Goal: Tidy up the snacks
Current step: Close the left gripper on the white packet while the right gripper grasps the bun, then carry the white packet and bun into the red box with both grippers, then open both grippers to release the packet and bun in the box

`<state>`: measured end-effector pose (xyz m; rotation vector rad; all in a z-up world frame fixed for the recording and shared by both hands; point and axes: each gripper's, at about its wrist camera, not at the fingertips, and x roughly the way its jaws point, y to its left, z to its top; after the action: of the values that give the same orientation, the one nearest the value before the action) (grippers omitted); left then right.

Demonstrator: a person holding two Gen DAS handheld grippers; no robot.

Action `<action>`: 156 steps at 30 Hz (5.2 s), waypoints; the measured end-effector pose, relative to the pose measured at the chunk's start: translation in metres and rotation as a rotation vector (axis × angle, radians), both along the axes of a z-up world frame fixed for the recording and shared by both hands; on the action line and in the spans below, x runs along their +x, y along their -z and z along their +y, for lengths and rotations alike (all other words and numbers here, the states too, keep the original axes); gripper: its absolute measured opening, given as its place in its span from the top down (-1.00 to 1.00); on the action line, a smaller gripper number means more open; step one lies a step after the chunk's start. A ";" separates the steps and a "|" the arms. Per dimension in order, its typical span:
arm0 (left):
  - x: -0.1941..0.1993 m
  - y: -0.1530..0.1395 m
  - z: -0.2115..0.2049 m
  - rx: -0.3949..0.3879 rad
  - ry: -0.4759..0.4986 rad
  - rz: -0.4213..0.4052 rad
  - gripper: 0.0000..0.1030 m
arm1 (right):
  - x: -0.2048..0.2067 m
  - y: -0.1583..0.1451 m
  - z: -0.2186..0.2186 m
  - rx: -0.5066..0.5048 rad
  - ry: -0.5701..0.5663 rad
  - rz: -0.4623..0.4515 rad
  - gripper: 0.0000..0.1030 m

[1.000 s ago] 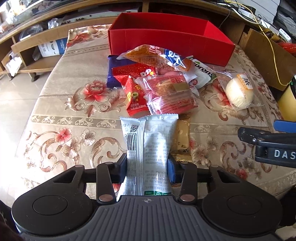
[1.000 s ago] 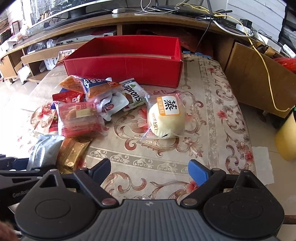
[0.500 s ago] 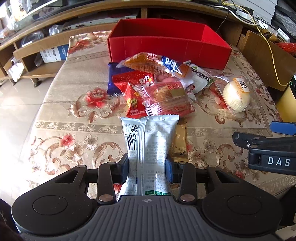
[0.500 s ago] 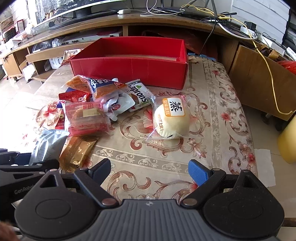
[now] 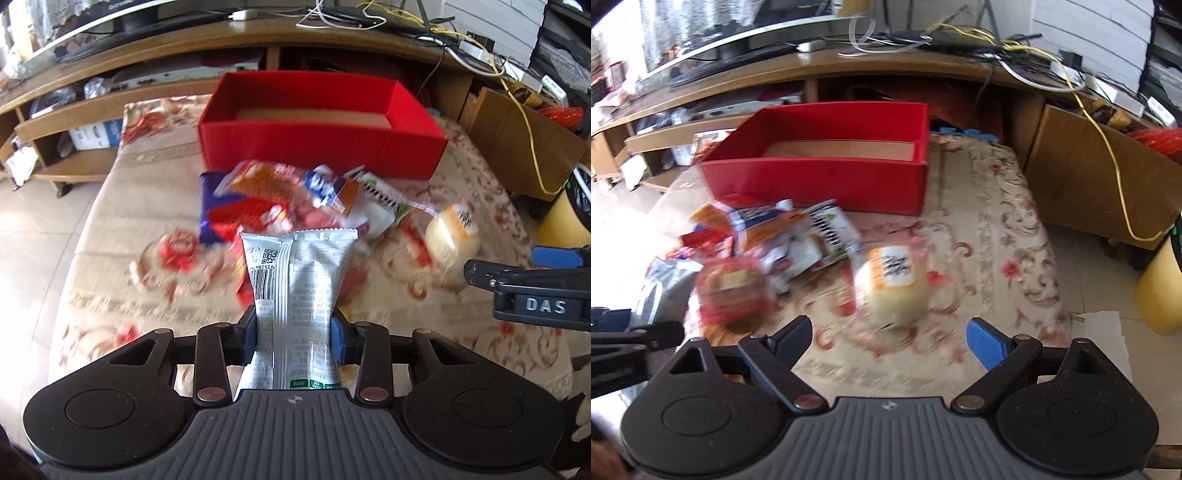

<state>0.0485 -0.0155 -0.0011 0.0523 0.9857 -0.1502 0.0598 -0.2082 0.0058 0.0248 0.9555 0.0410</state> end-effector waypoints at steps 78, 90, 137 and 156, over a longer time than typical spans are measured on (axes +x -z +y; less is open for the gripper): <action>0.204 -0.021 -0.053 0.137 0.003 -0.182 0.11 | 0.219 -0.009 0.014 0.042 -0.052 -0.075 -0.07; 0.216 0.012 -0.051 0.191 -0.006 -0.117 0.09 | 0.234 0.020 0.022 0.010 -0.086 -0.045 -0.07; 0.168 -0.031 -0.012 0.085 -0.056 -0.129 -0.58 | 0.187 -0.027 0.015 -0.003 -0.050 -0.139 -0.30; 0.127 -0.028 0.024 0.050 -0.102 -0.068 -0.60 | 0.139 -0.023 0.055 0.020 -0.234 -0.073 -0.31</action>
<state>0.1756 0.0087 0.0264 0.0526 0.9220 -0.0294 0.1986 -0.1529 0.0285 -0.0700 0.8813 0.2659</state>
